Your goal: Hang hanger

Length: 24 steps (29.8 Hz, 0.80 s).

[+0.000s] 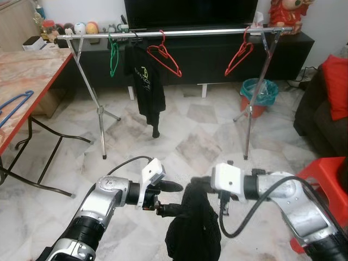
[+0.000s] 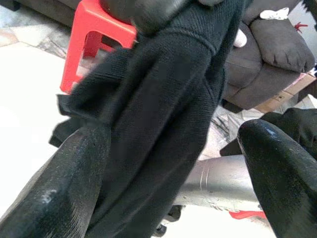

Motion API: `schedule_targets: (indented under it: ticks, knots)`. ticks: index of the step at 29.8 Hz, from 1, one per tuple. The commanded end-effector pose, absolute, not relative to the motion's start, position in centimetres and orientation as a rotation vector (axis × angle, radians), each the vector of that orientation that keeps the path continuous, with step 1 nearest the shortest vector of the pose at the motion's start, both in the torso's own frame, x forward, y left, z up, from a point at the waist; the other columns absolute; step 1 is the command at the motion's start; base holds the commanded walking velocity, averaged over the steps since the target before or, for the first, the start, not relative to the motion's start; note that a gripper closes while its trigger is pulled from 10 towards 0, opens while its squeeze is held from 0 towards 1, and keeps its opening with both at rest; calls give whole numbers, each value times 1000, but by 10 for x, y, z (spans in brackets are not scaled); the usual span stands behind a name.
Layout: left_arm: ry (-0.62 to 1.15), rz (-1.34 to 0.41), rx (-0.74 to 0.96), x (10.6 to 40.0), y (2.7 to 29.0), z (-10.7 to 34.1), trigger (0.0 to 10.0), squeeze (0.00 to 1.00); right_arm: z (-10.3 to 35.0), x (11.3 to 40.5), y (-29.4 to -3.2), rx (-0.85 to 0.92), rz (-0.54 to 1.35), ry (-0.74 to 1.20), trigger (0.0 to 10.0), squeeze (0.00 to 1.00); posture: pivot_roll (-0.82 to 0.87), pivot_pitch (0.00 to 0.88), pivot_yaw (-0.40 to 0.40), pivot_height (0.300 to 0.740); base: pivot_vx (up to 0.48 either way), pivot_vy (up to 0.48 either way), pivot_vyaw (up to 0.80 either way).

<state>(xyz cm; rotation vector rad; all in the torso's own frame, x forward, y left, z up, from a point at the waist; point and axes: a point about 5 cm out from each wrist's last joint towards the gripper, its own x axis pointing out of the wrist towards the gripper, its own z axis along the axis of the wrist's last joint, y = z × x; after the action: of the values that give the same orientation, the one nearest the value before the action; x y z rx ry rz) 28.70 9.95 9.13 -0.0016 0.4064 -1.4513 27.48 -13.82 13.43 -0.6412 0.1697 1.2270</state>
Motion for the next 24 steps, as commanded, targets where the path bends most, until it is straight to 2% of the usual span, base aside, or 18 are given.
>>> schedule_targets:
  ticks: [1,10,16,17,18,19,24]
  knots:
    - [393,-1460,0,287,98,95,10000,0,142,274,-130,-659,1245,126,10000,0,-77,0,32,740,0,0,0]
    - [383,-1400,20,292,95,94,10000,0,150,266,-103,-647,1301,76,10000,0,-79,0,30,740,0,0,0]
    - [387,-1363,35,295,94,92,10000,0,152,262,-97,-628,1317,65,10000,0,-81,0,29,740,0,0,0]
    - [389,-1345,38,297,95,91,4980,0,152,261,-97,-630,1320,63,10000,0,-81,0,29,740,0,0,0]
    - [389,-1339,41,297,95,91,4980,0,152,261,-97,-631,1320,63,10000,0,-81,0,29,740,0,0,0]
    - [391,-1339,36,297,95,91,0,0,152,261,-98,-631,1317,66,10000,0,-83,0,29,740,0,0,0]
    - [391,-1352,31,296,95,91,0,0,153,262,-101,-635,1300,70,10000,0,-82,0,31,740,0,0,0]
